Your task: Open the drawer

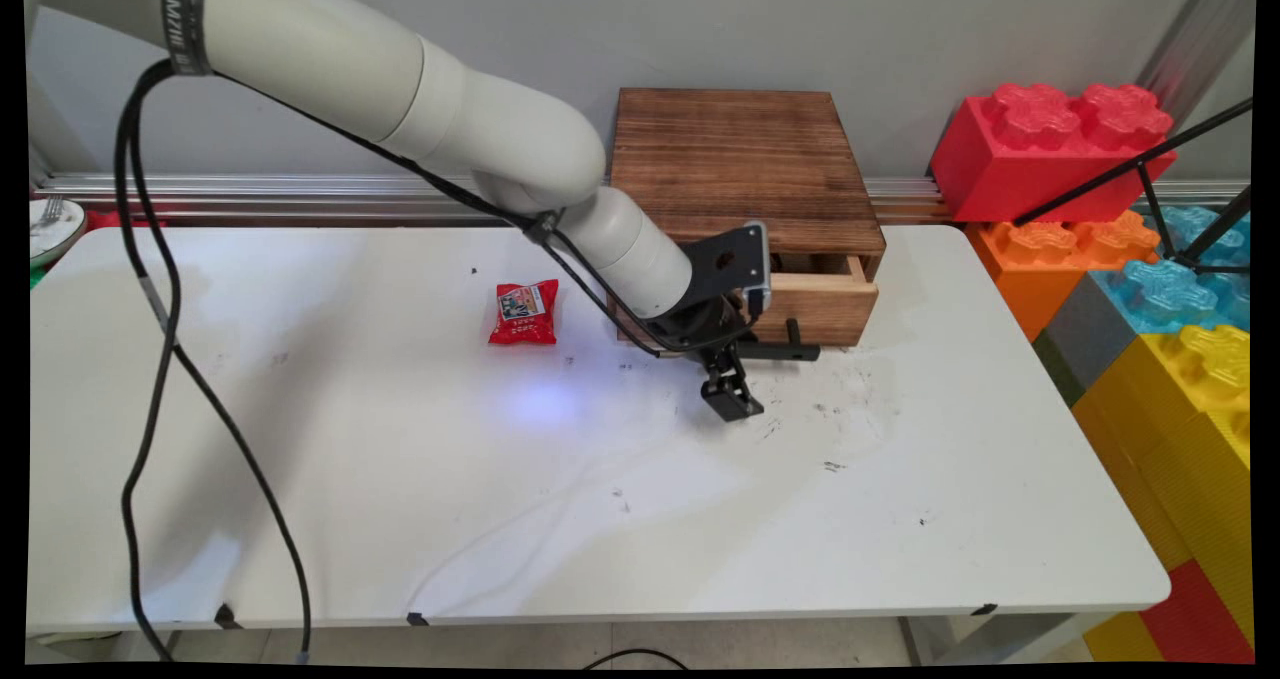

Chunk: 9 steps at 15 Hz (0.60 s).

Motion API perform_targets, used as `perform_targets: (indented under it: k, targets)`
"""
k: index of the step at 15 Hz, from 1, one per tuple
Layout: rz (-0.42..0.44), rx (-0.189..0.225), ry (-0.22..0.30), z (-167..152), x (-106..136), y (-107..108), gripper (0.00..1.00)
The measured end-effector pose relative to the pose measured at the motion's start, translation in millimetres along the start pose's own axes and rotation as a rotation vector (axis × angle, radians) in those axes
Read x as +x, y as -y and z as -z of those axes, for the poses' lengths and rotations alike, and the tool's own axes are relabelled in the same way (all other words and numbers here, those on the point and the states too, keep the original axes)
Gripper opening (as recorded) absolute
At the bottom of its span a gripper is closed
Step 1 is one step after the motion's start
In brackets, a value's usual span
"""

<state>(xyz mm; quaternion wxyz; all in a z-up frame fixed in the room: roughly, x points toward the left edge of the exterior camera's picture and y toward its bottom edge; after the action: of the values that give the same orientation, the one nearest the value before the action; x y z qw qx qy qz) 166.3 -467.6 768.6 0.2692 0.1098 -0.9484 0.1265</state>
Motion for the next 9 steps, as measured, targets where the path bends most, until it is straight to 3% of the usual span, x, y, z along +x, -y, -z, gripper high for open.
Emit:
perform_targets:
  k: [9]
  targets:
    - [0.02, -0.045, 0.002, 14, 1, -42, 1.0]
